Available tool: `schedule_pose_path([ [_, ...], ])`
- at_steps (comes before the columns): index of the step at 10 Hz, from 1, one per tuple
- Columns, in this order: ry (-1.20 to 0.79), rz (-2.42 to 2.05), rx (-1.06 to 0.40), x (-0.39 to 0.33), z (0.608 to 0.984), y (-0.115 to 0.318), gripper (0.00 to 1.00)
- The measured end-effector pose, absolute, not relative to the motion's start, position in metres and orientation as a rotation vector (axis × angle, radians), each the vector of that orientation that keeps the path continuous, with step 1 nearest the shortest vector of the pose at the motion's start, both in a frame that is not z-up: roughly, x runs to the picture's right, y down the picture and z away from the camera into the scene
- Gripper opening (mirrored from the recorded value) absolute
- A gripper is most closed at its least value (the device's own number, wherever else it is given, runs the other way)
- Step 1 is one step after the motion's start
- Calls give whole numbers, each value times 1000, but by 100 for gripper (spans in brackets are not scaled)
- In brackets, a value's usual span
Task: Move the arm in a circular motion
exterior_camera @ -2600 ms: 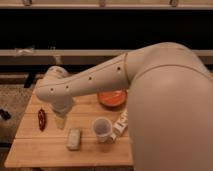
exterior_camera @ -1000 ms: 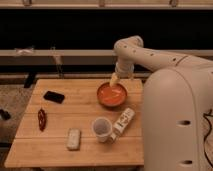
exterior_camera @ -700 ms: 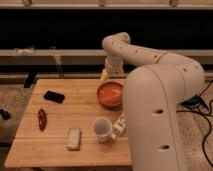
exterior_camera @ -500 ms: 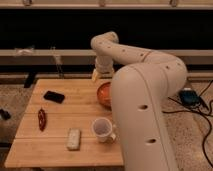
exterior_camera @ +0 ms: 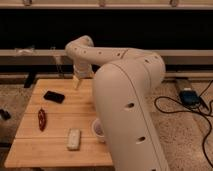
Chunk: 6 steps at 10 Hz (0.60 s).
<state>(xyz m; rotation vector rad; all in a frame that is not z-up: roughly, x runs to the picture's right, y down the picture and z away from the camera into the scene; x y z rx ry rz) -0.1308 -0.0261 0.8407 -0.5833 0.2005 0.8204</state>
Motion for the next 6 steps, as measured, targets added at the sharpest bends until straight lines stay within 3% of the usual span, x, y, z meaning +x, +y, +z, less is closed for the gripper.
schedule_pose_path([
  [3, 153, 713, -596, -148, 812, -1, 80],
  [6, 146, 698, -597, -150, 808, 3, 80],
])
